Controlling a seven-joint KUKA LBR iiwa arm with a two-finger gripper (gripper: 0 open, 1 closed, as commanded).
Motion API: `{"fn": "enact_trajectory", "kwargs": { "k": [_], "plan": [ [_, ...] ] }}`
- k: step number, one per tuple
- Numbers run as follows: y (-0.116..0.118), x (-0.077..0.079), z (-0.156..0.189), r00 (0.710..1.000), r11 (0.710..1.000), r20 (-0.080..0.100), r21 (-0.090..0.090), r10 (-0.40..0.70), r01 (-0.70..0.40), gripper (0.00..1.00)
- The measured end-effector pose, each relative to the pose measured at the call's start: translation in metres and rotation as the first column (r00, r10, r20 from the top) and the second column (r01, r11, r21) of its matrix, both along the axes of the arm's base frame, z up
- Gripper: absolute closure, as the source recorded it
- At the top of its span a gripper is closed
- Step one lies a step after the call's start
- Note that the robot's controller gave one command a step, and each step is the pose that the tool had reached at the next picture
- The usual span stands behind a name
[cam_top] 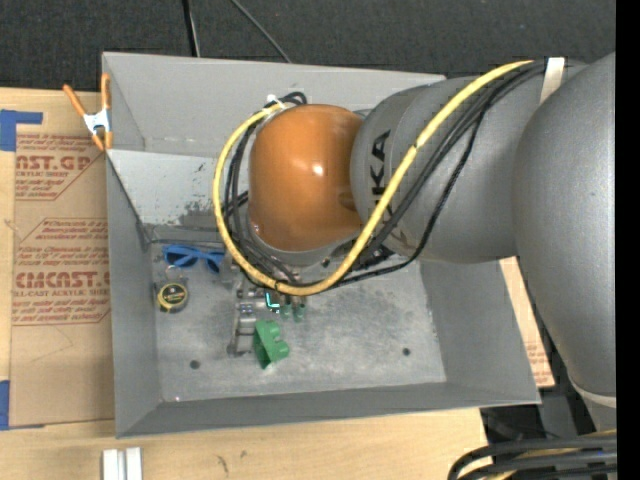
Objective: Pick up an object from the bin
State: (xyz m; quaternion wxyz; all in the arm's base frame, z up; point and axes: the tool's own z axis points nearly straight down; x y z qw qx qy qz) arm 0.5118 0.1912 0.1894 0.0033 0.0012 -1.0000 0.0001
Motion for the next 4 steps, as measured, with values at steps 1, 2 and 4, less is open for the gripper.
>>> {"fn": "enact_trajectory", "kwargs": {
  "k": [1,2,4],
  "plan": [
    [-0.054,-0.01,-0.07,0.949,0.949,0.002,0.0,0.315,-0.315,0.0],
    [-0.095,0.015,-0.121,0.887,0.887,0.005,0.0,0.463,-0.463,0.0],
    [-0.081,0.0,-0.119,0.789,0.789,0.009,0.002,0.615,-0.615,1.0]
  ]
}}
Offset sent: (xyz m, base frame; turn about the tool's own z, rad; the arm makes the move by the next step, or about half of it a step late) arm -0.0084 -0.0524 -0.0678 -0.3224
